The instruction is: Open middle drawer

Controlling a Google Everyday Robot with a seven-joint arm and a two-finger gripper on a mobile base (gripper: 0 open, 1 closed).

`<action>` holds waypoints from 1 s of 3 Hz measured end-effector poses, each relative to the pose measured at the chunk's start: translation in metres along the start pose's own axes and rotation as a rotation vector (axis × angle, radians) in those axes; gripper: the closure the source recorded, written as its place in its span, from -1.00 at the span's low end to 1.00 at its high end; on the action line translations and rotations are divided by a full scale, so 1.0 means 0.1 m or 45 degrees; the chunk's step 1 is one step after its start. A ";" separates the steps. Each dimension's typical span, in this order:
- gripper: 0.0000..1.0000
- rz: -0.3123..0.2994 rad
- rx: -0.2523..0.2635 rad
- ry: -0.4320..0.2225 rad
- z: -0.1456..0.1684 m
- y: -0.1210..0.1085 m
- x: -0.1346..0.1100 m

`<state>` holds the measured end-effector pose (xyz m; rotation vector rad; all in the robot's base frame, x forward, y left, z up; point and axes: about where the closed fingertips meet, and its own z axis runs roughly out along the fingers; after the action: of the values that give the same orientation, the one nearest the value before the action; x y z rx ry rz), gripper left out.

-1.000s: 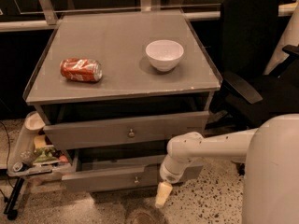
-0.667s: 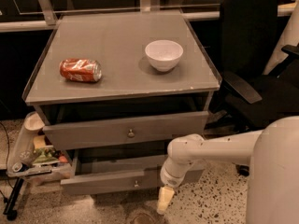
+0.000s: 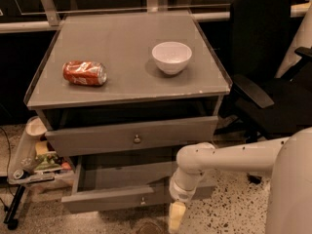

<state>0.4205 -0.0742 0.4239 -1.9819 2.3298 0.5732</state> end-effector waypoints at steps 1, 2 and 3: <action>-1.00 -0.057 -0.080 0.020 -0.04 0.25 0.09; -1.00 -0.077 -0.146 0.037 -0.02 0.42 0.18; -1.00 -0.098 -0.184 0.037 -0.01 0.52 0.24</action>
Offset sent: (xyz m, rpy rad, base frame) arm -0.0612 -0.0206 0.0105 0.0065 0.1438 0.1281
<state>0.3668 -0.0908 0.4320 -2.1434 2.2770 0.7315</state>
